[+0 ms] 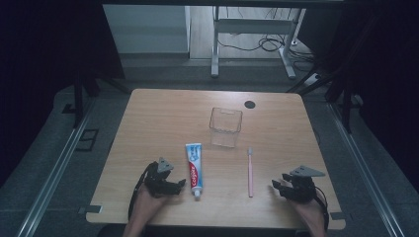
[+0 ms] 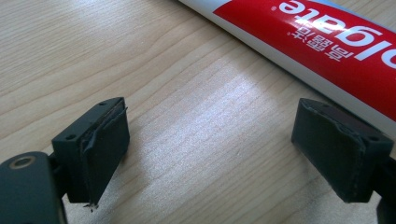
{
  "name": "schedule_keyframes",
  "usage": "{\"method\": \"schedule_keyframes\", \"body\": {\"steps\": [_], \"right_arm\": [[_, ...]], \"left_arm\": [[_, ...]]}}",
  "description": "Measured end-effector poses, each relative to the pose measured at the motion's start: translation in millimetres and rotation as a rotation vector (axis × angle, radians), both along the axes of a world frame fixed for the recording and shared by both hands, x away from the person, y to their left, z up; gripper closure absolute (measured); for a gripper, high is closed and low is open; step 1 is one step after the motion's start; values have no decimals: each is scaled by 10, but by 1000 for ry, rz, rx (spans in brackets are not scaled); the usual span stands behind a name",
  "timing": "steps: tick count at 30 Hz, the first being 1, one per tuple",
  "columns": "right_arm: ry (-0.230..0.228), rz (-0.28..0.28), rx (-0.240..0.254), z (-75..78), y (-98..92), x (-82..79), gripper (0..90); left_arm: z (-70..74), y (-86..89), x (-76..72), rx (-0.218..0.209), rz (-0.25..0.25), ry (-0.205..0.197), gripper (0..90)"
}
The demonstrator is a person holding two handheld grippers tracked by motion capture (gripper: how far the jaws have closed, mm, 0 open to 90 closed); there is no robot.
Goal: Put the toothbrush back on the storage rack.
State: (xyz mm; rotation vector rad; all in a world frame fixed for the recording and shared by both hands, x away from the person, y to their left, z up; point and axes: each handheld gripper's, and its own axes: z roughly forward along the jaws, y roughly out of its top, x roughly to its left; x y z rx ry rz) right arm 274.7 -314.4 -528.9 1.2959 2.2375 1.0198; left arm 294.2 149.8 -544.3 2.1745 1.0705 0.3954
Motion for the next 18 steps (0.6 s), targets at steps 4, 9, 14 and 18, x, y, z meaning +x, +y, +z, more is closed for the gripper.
{"method": "schedule_keyframes", "body": {"steps": [4, 9, 14, 18], "right_arm": [[14, 25, 22, 24, -10, 4, 570], [22, 50, 13, 39, 15, 3, 648], [26, 79, 18, 84, 62, -2, 757], [26, 101, 20, 95, 85, 0, 796]], "left_arm": [[0, 0, 0, 0, 1, 0, 114], [0, -1, -1, -1, 4, 0, 114], [0, 0, 0, -1, 4, 0, 114], [0, 0, 0, -1, 4, 0, 114]]}}
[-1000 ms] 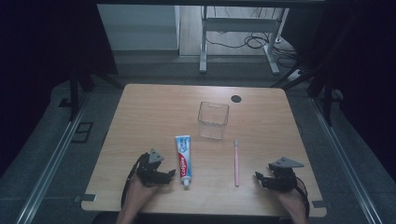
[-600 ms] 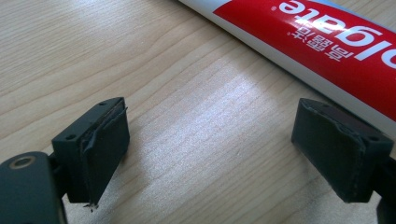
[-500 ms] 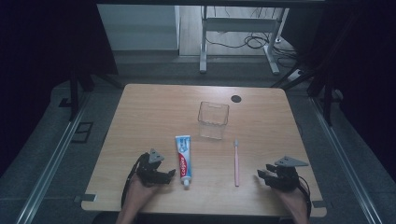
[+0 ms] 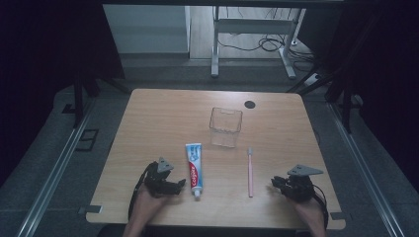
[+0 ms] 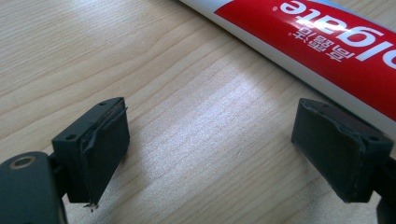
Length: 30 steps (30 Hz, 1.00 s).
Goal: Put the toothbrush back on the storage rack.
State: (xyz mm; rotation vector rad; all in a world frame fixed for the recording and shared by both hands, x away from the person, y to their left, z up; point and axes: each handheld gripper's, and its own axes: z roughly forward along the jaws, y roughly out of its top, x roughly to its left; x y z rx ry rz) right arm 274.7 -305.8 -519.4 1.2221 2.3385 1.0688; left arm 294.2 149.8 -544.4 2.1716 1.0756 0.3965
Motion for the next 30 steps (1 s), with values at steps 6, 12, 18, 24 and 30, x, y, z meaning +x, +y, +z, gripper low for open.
{"method": "schedule_keyframes", "body": {"steps": [6, 12, 18, 24, 30], "right_arm": [[-12, 27, 10, 0, 62, 6, 855], [-19, 44, 16, 21, 112, 22, 868], [-16, 96, 12, 53, 233, 44, 875], [20, 132, 39, 95, 366, 69, 896], [27, 157, 55, 128, 466, 110, 896]], "left_arm": [[0, 0, 0, 0, 0, 0, 114], [-1, -1, 0, -1, 1, 0, 114], [0, -1, 0, -1, 1, 0, 114], [0, -1, -1, -1, 1, 0, 114], [0, 0, 0, 0, 0, 0, 114]]}}
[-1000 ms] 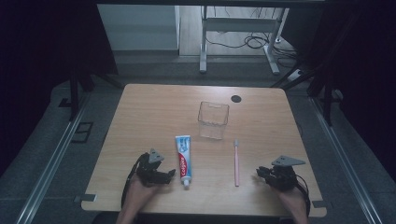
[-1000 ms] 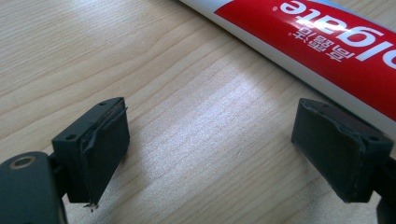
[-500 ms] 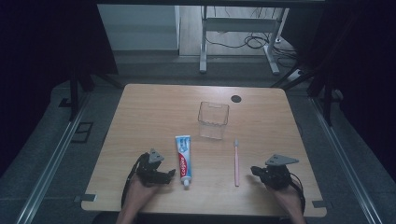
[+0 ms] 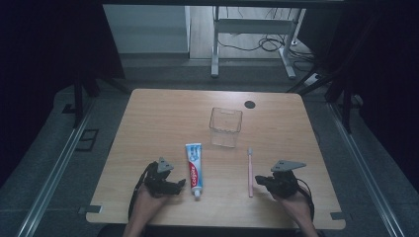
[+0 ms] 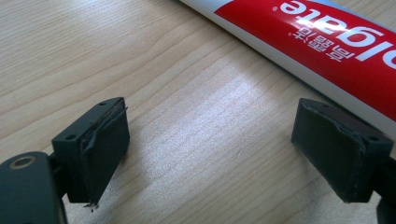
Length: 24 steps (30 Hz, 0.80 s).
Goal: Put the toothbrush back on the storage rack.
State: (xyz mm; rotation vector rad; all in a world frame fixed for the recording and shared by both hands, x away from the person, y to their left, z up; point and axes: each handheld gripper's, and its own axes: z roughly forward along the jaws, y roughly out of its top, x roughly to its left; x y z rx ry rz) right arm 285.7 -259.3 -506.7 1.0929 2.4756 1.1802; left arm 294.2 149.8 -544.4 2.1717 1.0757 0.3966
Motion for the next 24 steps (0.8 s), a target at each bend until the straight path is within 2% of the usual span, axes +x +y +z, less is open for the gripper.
{"method": "schedule_keyframes", "body": {"steps": [10, 24], "right_arm": [[10, 60, -8, -15, 252, 55, 894], [61, 73, -50, -171, 295, 44, 889]], "left_arm": [[0, 0, 0, 0, 0, 0, 114], [0, 0, -1, 0, 0, 0, 114]]}}
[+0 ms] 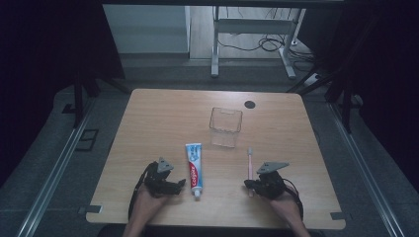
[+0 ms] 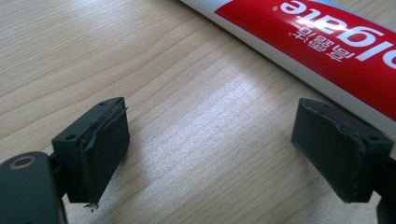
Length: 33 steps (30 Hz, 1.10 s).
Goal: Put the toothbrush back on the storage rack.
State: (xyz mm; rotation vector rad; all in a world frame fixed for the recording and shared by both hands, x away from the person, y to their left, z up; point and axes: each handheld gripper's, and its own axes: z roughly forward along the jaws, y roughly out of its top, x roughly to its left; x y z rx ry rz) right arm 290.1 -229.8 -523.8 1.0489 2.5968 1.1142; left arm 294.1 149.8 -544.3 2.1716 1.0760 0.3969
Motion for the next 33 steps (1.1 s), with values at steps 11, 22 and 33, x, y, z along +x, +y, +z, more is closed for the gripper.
{"method": "schedule_keyframes", "body": {"steps": [11, 22, 33], "right_arm": [[7, -41, -23, -18, -141, -13, 889], [8, -87, -34, -25, -330, -24, 888], [9, -129, -39, -33, -497, -5, 887]], "left_arm": [[-1, 0, 0, -1, 0, 0, 114], [0, 0, 0, 0, 0, 0, 114], [0, 0, 0, 0, 0, 0, 114]]}}
